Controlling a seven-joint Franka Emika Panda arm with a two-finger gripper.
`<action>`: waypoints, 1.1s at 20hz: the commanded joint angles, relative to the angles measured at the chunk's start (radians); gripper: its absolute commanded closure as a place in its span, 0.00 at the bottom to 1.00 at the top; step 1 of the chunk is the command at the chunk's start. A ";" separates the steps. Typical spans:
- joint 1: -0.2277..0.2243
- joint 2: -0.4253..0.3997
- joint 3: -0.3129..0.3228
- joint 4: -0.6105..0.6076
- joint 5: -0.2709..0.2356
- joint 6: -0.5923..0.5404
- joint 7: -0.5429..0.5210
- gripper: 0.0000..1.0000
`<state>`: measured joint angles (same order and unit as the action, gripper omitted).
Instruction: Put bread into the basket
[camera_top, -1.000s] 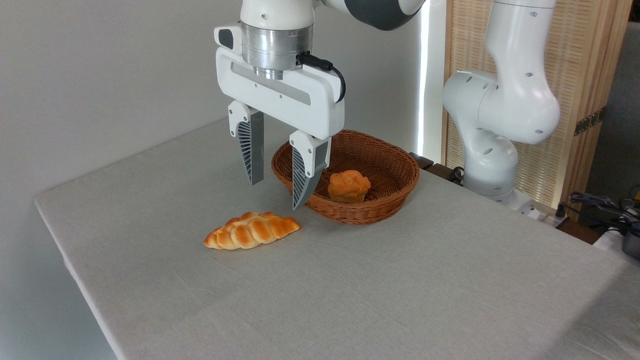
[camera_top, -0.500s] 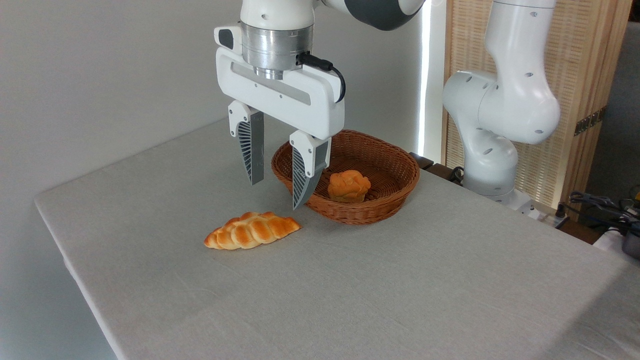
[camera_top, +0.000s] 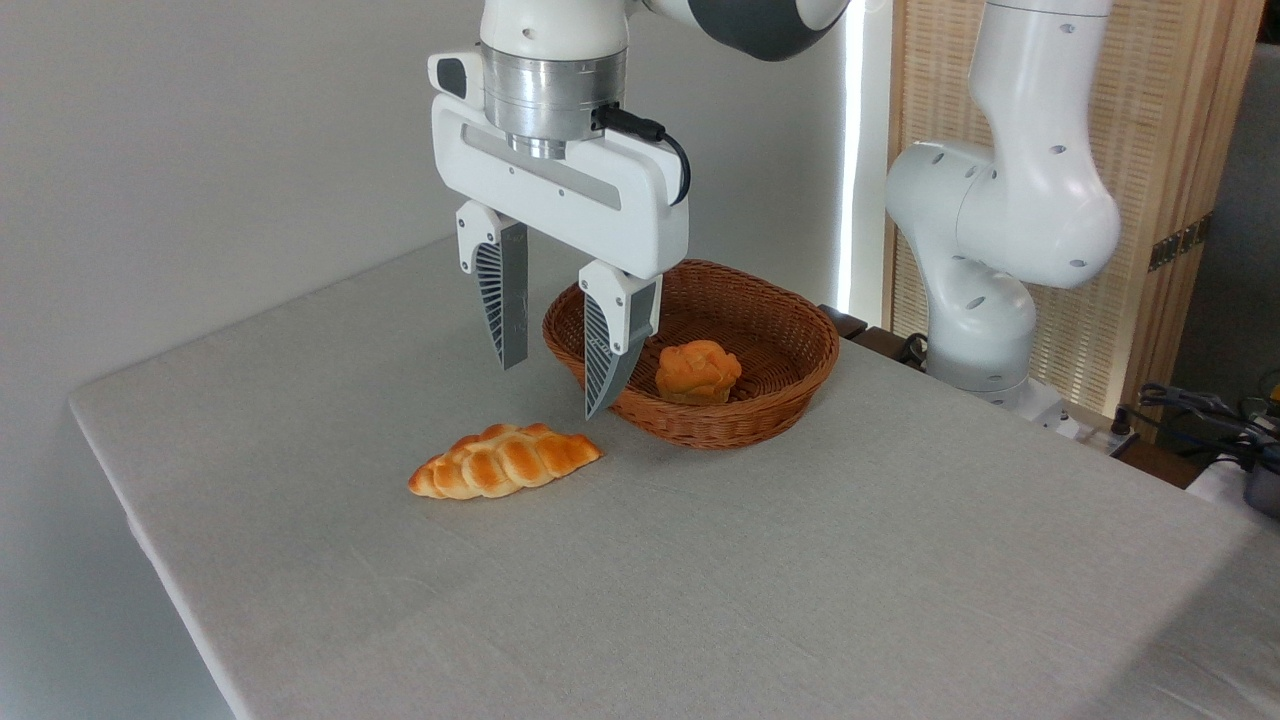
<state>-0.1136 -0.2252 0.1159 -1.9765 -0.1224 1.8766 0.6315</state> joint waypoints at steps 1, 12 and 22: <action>0.000 -0.002 0.005 0.010 -0.023 -0.017 0.031 0.00; 0.000 -0.003 0.001 0.008 -0.023 -0.017 0.115 0.00; -0.041 0.000 0.001 -0.021 -0.022 -0.020 0.459 0.00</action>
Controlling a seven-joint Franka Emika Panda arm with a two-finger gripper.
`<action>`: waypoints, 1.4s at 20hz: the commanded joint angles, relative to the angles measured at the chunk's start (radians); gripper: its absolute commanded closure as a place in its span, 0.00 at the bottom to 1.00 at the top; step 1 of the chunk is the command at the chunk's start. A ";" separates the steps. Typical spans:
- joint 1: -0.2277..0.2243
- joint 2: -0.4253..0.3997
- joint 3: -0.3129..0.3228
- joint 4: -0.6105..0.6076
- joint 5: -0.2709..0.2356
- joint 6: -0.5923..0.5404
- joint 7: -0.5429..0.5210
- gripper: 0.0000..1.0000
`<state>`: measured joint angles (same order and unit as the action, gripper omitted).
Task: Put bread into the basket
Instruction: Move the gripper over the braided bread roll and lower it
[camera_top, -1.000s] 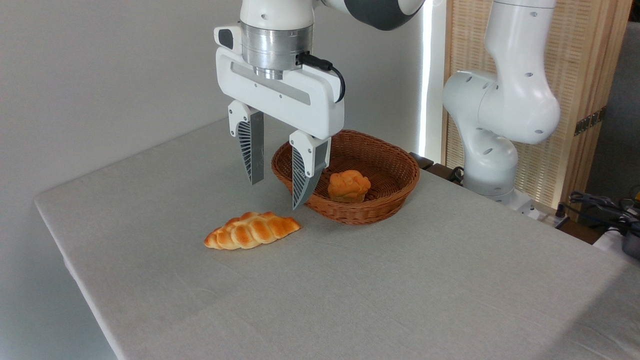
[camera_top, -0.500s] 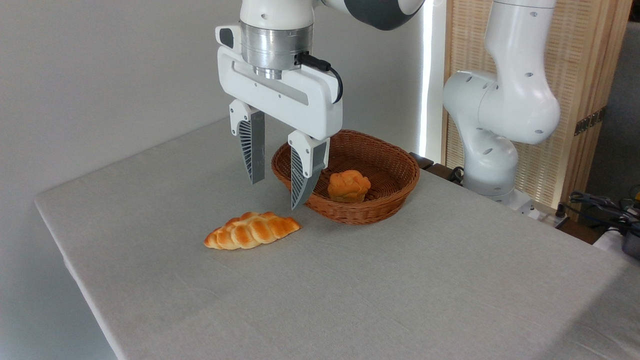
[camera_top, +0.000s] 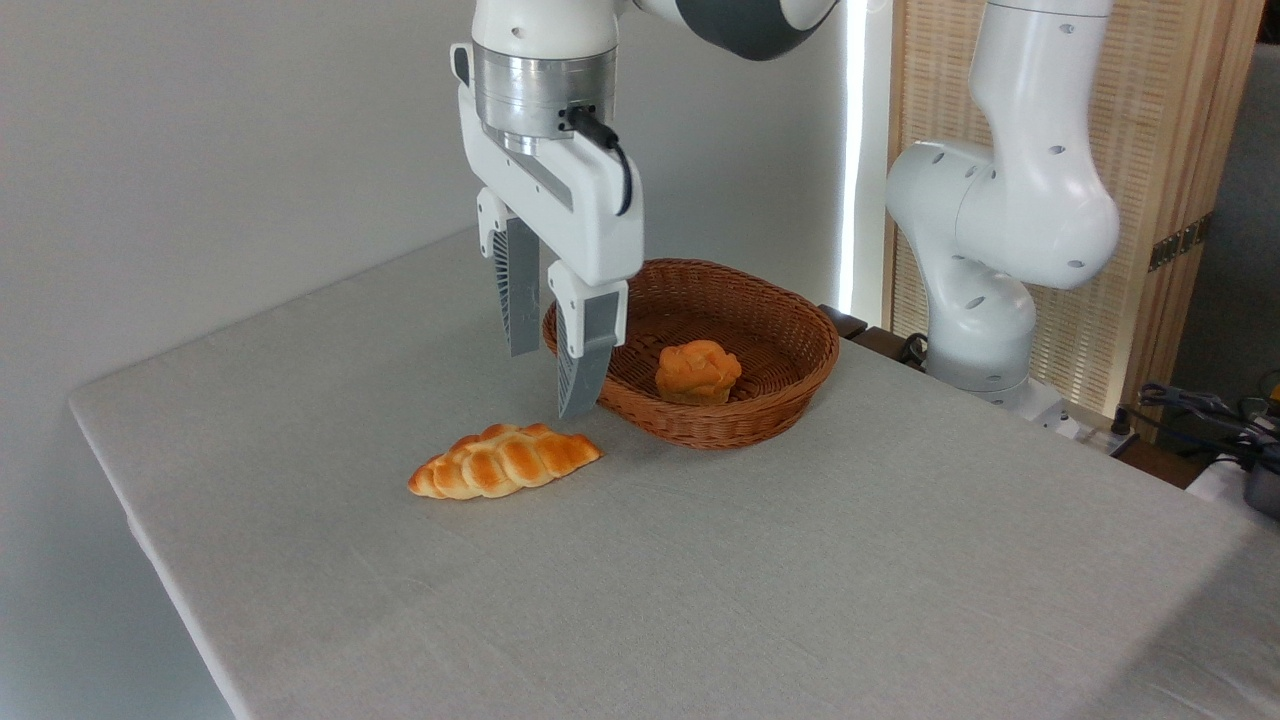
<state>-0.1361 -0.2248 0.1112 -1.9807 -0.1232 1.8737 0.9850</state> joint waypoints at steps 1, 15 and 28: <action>-0.028 0.001 0.005 -0.023 -0.021 -0.016 0.119 0.00; -0.215 0.123 0.004 -0.115 -0.021 0.152 0.096 0.00; -0.281 0.180 0.004 -0.173 -0.022 0.309 -0.019 0.00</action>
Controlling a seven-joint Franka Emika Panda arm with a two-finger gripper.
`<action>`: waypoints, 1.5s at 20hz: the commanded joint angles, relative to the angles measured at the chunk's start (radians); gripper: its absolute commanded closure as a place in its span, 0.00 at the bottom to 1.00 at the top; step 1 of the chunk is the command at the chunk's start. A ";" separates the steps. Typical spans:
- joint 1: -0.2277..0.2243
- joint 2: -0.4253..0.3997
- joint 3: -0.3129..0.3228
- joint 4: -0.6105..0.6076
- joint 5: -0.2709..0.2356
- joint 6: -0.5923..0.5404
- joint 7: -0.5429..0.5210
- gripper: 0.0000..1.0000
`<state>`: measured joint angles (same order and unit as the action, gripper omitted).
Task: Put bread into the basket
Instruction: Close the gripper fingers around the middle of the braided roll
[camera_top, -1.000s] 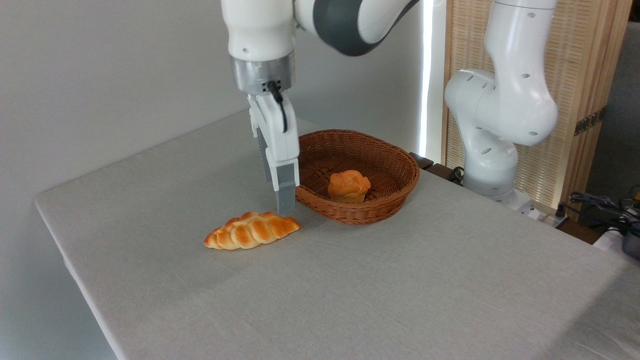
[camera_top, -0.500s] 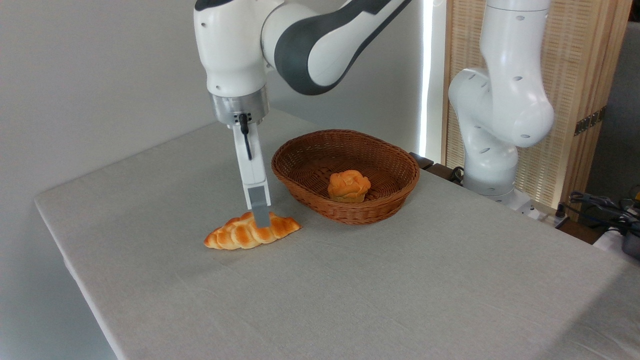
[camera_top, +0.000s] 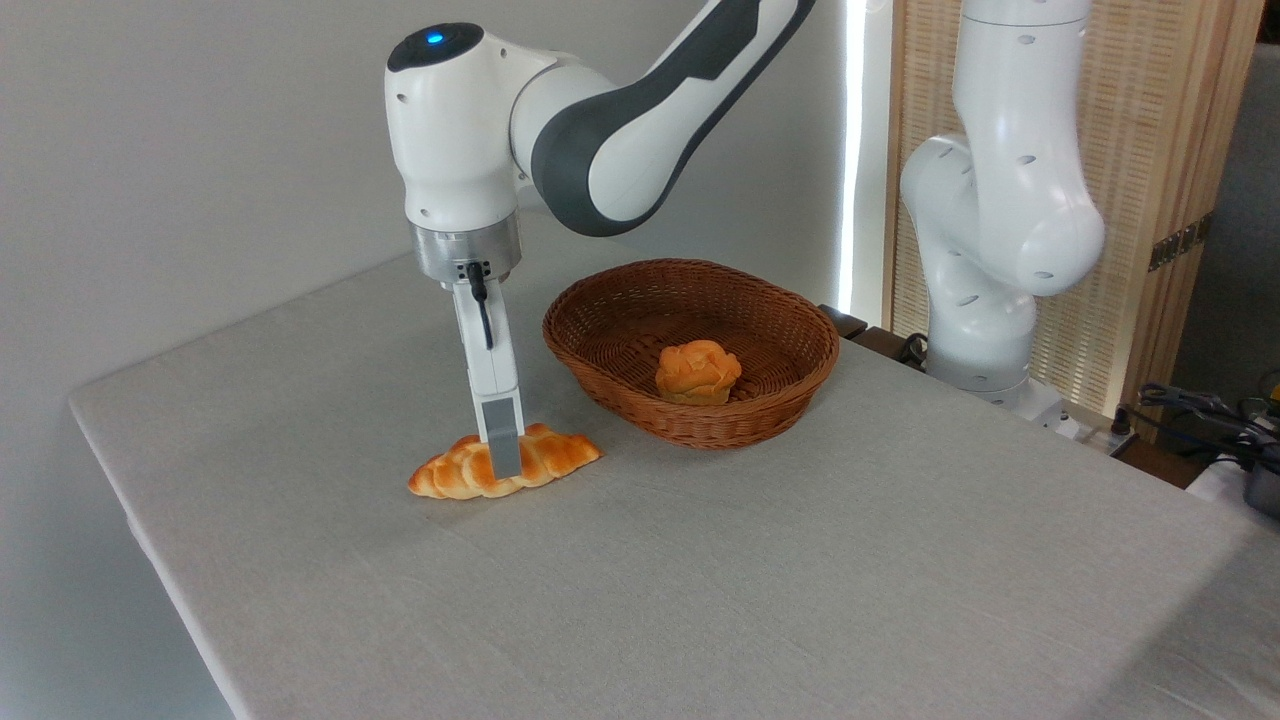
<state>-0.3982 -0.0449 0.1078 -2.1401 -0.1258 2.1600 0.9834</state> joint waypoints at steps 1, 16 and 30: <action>-0.019 0.005 0.007 -0.014 -0.020 0.023 -0.015 0.00; -0.033 0.031 0.007 -0.049 -0.006 0.095 -0.006 0.50; -0.031 -0.004 0.007 -0.047 -0.008 0.084 -0.009 0.49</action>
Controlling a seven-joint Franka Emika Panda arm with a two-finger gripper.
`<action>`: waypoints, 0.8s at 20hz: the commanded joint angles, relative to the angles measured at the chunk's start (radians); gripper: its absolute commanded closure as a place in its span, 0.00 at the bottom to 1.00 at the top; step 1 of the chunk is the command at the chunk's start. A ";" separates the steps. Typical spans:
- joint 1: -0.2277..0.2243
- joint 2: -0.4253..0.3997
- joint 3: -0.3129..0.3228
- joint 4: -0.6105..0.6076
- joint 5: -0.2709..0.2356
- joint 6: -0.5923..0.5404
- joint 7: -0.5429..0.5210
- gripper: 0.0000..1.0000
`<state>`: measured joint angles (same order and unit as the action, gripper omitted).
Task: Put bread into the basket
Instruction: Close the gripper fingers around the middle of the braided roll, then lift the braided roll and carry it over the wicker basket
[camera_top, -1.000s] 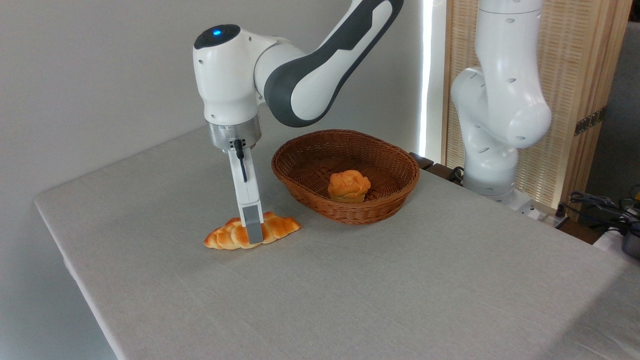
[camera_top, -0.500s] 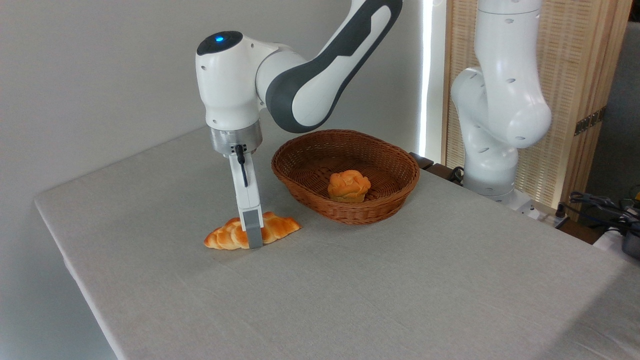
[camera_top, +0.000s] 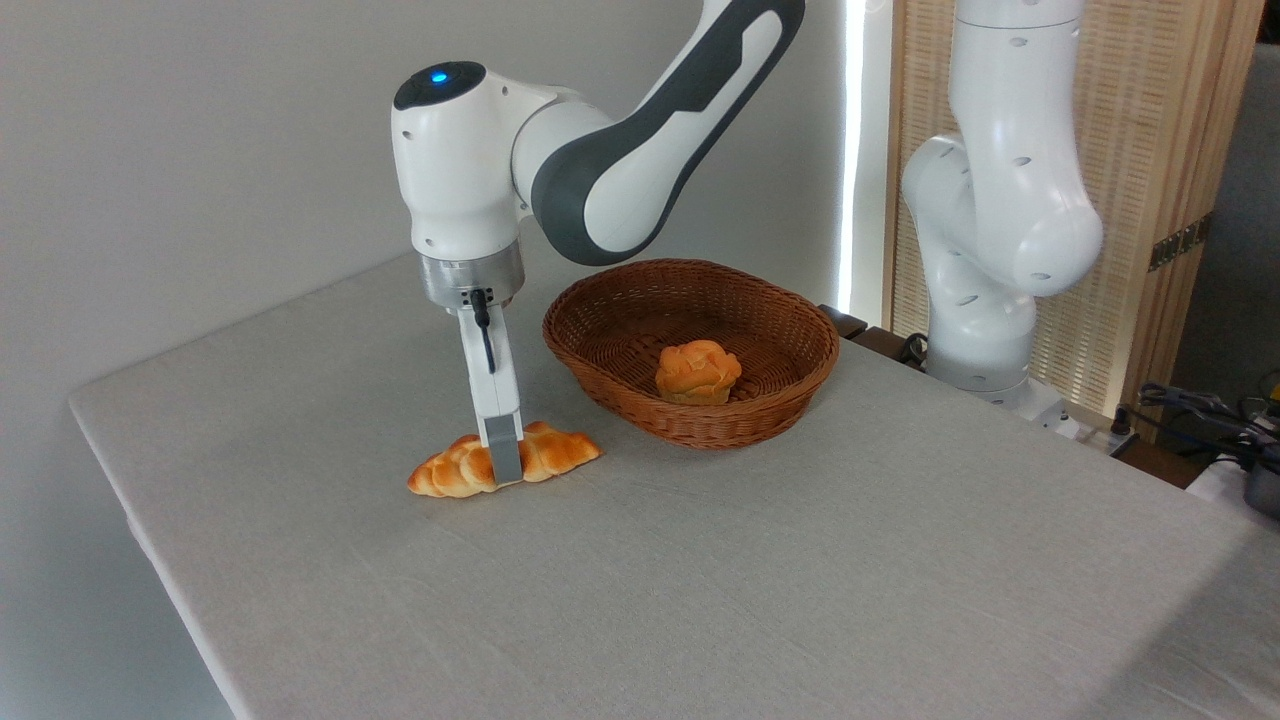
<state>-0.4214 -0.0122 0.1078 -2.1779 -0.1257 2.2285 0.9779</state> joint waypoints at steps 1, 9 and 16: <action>-0.007 -0.051 0.009 -0.007 -0.008 0.014 -0.005 0.48; -0.010 -0.228 0.004 0.004 -0.018 -0.188 -0.015 0.44; -0.039 -0.345 -0.013 0.001 -0.017 -0.505 -0.005 0.38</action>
<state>-0.4360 -0.3190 0.0908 -2.1659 -0.1258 1.8300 0.9774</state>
